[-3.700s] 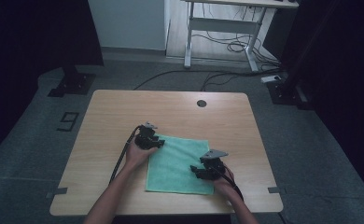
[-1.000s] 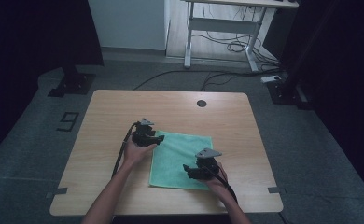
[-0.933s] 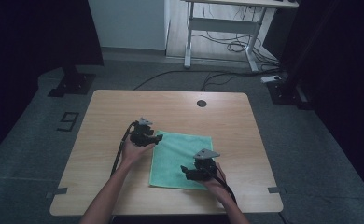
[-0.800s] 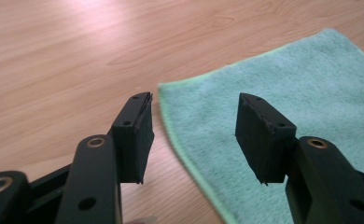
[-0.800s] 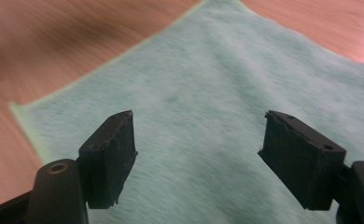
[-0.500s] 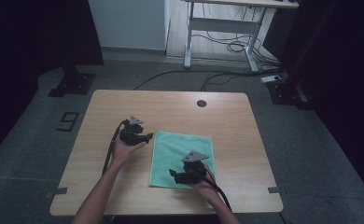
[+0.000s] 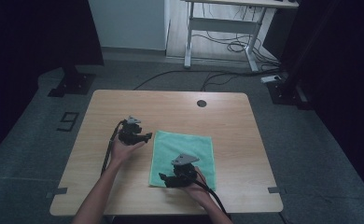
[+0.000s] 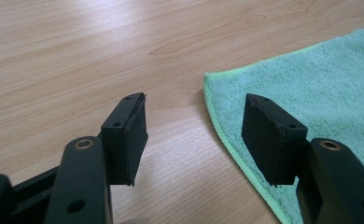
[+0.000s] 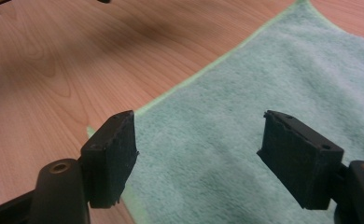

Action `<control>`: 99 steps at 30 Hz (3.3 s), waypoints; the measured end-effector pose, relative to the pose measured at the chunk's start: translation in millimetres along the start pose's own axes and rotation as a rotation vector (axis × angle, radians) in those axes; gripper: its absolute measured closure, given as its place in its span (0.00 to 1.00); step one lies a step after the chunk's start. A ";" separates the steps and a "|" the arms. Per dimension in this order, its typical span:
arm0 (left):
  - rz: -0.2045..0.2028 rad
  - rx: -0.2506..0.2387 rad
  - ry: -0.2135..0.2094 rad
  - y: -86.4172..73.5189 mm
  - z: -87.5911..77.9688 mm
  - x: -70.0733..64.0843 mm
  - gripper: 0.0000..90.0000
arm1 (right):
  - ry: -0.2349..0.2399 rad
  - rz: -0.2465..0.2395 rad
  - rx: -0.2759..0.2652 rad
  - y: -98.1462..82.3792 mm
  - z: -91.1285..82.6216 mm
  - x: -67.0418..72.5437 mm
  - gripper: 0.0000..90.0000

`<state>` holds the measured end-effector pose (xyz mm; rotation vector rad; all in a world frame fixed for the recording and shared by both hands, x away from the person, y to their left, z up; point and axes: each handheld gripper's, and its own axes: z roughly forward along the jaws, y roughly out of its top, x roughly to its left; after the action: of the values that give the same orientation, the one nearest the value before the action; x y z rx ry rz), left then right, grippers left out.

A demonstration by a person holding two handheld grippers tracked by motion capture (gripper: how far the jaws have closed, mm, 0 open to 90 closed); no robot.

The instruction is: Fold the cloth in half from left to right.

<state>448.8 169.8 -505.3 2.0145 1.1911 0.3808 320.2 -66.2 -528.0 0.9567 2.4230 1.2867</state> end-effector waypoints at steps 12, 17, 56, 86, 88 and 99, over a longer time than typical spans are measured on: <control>-0.005 0.024 -0.022 0.3 17.8 -2.3 0.46 | 0.025 -0.028 0.029 2.7 14.2 13.8 0.31; 0.001 0.030 -0.026 6.4 26.6 -5.3 0.46 | 0.039 -0.026 0.035 0.9 19.3 17.0 0.32; 0.016 0.062 -0.067 15.3 58.5 -16.3 0.98 | 0.138 -0.121 0.036 -7.6 30.0 38.3 0.58; 0.015 -0.027 -0.071 34.4 10.6 -19.8 0.98 | 0.131 -0.100 -0.060 0.5 5.3 45.8 0.98; 0.018 -0.031 -0.070 35.2 8.3 -20.1 0.98 | 0.131 -0.093 -0.064 1.0 5.0 47.1 0.98; 0.034 -0.050 -0.044 49.1 -19.4 -13.7 0.98 | 0.156 -0.096 -0.143 25.1 6.3 65.9 0.98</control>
<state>460.8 153.1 -454.7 1.9920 1.1111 0.3774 284.2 -9.6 -505.4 0.7182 2.4165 1.5267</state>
